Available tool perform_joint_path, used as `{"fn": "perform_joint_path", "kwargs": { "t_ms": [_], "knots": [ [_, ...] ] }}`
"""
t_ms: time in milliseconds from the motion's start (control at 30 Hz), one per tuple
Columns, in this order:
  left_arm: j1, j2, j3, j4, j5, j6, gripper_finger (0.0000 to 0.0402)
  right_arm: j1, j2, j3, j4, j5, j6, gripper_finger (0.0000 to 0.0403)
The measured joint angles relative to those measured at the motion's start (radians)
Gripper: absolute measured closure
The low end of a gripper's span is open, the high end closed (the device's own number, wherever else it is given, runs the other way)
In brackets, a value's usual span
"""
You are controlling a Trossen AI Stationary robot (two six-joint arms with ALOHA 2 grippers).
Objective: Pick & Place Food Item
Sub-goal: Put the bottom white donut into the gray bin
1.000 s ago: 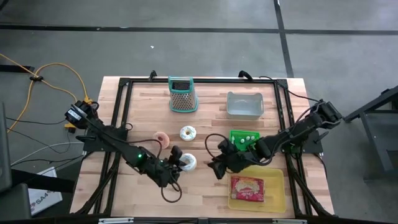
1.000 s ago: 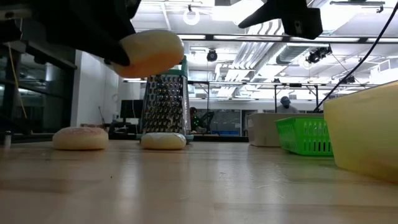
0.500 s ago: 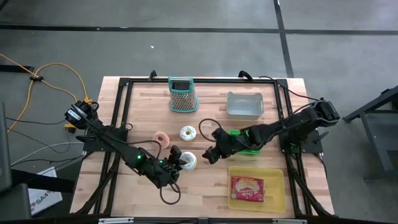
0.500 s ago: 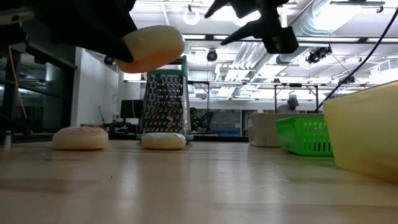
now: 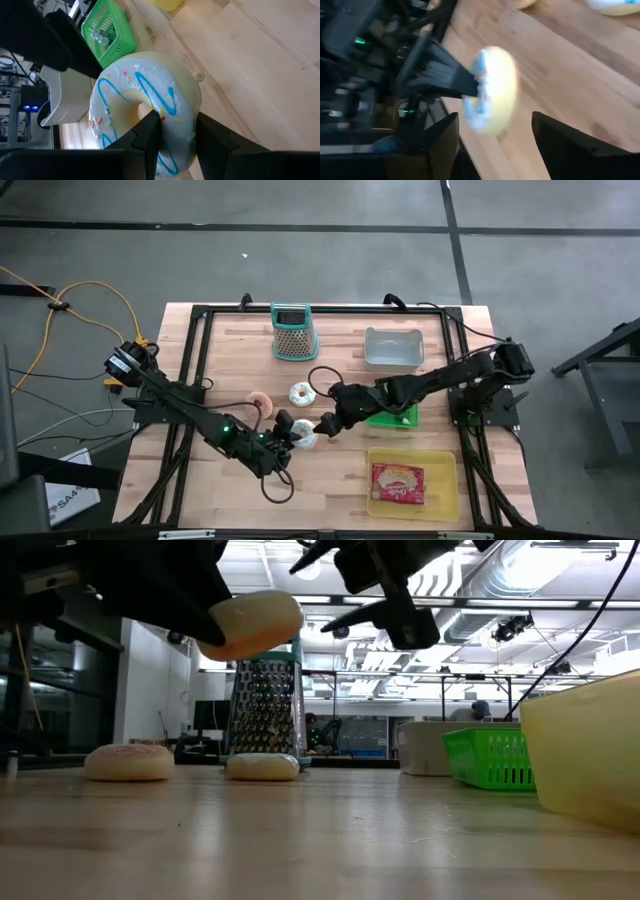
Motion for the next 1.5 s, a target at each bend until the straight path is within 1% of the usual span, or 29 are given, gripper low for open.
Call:
{"fn": "perform_joint_path", "kwargs": {
  "t_ms": [233, 367, 567, 833, 967, 1067, 1133, 1300, 1500],
  "knots": [
    [0.015, 0.0, 0.0, -0.001, 0.0, 0.026, 0.0301, -0.012, 0.046, 0.002, 0.105, -0.041, -0.001, 0.016],
    [0.017, 0.0, 0.0, 0.015, 0.002, 0.049, 0.0301, -0.018, 0.061, -0.001, 0.115, -0.066, -0.001, 0.016],
    [0.017, 0.0, 0.0, 0.031, -0.013, 0.068, 0.0301, -0.024, 0.074, -0.001, 0.144, -0.073, -0.016, 0.016],
    [0.006, 0.0, 0.0, 0.027, -0.026, 0.062, 0.0301, -0.041, 0.068, 0.0, 0.12, -0.105, -0.055, 0.016],
    [0.006, 0.0, 0.0, 0.002, 0.005, 0.021, 0.0301, -0.057, 0.068, 0.0, 0.088, -0.126, -0.079, 0.016],
    [0.003, 0.0, 0.0, -0.015, 0.005, -0.002, 0.0301, -0.071, 0.068, 0.0, 0.062, -0.132, -0.095, 0.016],
    [-0.002, 0.0, 0.0, -0.018, -0.004, -0.002, 0.0301, -0.075, 0.068, -0.001, 0.072, -0.149, -0.096, 0.016],
    [-0.008, 0.0, 0.0, -0.016, -0.005, -0.001, 0.0301, -0.072, 0.068, 0.0, 0.088, -0.151, -0.097, 0.016],
    [0.002, 0.0, 0.0, 0.029, -0.041, 0.066, 0.0301, -0.071, 0.068, 0.0, 0.112, -0.152, -0.09, 0.016]
  ]
}}
